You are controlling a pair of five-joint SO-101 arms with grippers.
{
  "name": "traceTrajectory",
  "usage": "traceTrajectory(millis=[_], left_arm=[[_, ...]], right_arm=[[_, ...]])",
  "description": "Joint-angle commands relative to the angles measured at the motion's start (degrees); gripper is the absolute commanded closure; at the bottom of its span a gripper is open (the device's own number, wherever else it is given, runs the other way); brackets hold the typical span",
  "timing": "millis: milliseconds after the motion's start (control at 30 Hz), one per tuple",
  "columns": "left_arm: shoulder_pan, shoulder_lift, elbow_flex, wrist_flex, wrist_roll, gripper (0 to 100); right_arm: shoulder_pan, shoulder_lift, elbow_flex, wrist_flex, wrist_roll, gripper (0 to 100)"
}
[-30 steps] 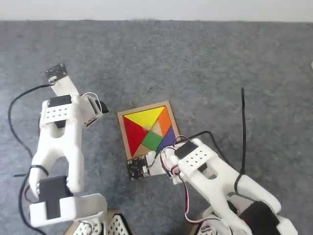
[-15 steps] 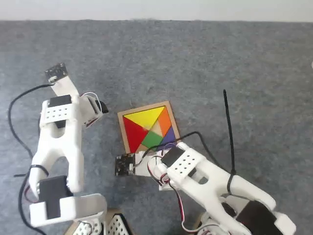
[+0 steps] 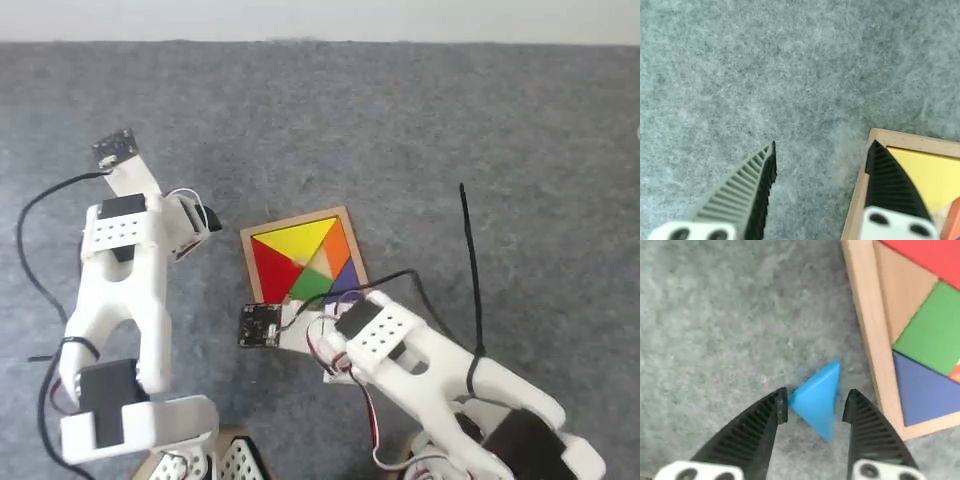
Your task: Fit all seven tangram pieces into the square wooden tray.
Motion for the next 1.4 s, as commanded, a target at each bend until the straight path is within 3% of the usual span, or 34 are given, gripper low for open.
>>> traceTrajectory(millis=[0,400,633,733,1100,1367], left_arm=[[0.09,-0.88,-1.01,-0.09,0.35,73],[0.09,-0.79,-1.01,-0.09,0.35,73],[0.09,-0.88,-1.01,-0.09,0.35,73],[0.09,-0.88,-1.01,-0.09,0.35,73],[0.09,-0.88,-1.01,-0.09,0.35,73],[0.09,-0.53,-1.01,-0.09,0.35,73]], right_arm=[[2.33,2.51,-1.23,-1.01,1.23,81.2],[2.42,7.60,-5.54,1.27,0.97,81.6],[2.59,7.60,-6.42,1.36,0.88,94.9],[2.59,7.52,-6.68,1.36,0.00,95.0],[2.68,-7.43,-7.65,8.31,-1.58,95.0],[7.78,-2.15,-23.47,8.13,-20.92,95.0]])
